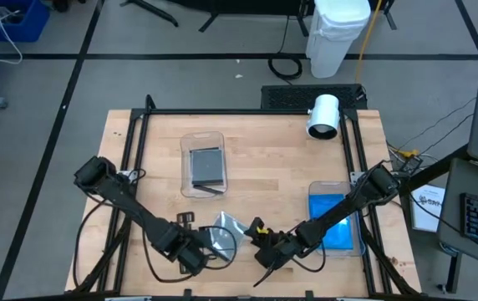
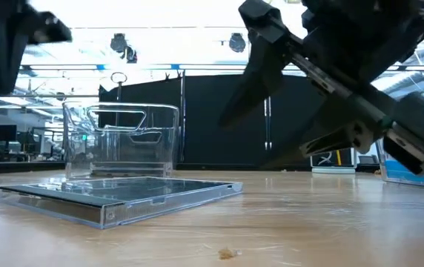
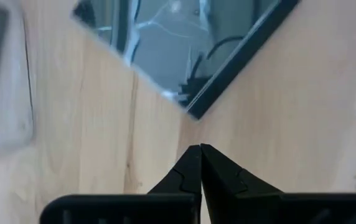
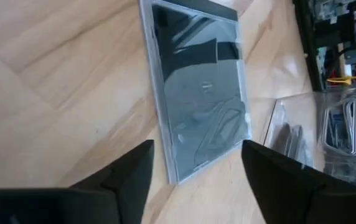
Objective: Pick & place jewel cases by type
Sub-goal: Put the black disc case into the left transparent bin
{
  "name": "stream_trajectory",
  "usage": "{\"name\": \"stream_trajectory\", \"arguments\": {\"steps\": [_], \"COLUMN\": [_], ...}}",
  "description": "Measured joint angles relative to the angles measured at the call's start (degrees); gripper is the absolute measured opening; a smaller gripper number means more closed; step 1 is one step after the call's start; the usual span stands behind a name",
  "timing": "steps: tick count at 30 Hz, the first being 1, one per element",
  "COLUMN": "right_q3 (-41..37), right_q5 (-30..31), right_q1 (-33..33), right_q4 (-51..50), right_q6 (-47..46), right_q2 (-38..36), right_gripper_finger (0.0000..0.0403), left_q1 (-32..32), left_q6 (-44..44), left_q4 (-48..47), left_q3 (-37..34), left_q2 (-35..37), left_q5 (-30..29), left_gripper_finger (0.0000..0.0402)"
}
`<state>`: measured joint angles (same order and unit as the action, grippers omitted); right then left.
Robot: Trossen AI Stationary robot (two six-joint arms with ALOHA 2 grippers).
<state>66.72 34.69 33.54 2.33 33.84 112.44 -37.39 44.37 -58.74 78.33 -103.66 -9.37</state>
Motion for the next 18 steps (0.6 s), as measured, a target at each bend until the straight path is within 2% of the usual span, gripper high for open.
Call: {"name": "stream_trajectory", "arguments": {"steps": [4, 8, 12, 18], "right_q3": [0.02, 0.25, 0.37, 0.31], "right_q5": [-0.25, 0.19, 0.03, 0.01], "right_q1": [-0.02, -0.13, -0.97, -2.34], "right_q4": [3.28, 6.8, 7.75, 9.9], "right_q6": [1.69, 5.08, 6.32, 6.7], "right_q2": [2.06, 5.13, 6.7, 6.97], "right_gripper_finger": [0.0259, 0.0261, 0.0252, 0.0243], "left_q1": [-0.3, 0.34, 1.78, 4.84], "left_q6": [4.62, 6.47, 6.53, 1.85], "left_q4": [0.67, 5.01, 12.69, 28.27], "left_q3": [-5.46, -11.0, -16.16, -21.36], "left_q2": [0.0, -0.02, -0.04, 0.34], "left_q5": [0.8, 1.43, 1.43, 0.75], "left_gripper_finger": [0.0028, 0.0031, 0.0024, 0.0008]}}
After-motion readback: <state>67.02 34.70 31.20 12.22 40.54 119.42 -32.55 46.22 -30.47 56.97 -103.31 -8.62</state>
